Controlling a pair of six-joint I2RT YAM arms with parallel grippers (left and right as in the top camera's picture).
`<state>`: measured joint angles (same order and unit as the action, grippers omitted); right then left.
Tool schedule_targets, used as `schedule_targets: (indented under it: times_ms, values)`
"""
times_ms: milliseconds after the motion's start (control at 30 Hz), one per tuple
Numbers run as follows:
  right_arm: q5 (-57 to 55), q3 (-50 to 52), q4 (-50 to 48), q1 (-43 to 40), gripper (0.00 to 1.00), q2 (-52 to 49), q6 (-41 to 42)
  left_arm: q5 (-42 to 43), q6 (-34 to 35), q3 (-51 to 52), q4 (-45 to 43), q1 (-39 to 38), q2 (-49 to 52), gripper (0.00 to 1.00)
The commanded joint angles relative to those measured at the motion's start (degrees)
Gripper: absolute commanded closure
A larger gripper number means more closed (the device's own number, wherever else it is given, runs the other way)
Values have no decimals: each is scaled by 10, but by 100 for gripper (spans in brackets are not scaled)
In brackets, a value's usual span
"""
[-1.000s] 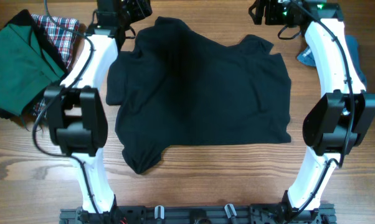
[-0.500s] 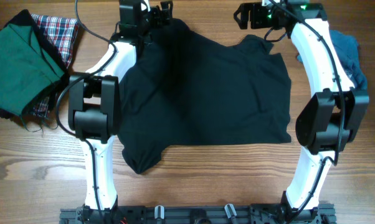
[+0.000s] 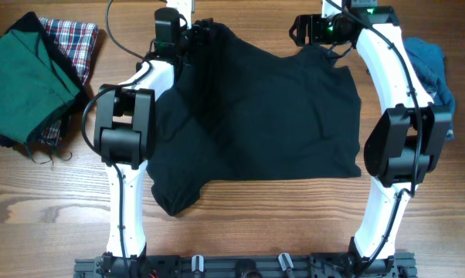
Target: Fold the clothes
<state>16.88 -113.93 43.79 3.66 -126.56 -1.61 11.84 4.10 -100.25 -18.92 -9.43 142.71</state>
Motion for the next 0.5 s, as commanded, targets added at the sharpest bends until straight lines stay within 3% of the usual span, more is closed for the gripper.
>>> schedule_targets:
  times_ms: [0,100,200,367,467]
  values:
    - [1,-7,11,-1,1,-5,3,-12,-24,-7,7,2,5,23]
    - [1,-7,19,-1,2,-5,2,1,-19,-43,108,5,2,26]
    - [1,-7,22,-1,1,-5,3,18,-53,-193,301,10,2,23]
    - [33,-7,23,-1,1,-5,3,5,-64,-356,405,10,2,16]
    - [47,-7,33,-1,1,-5,3,5,-71,-375,478,10,2,14]
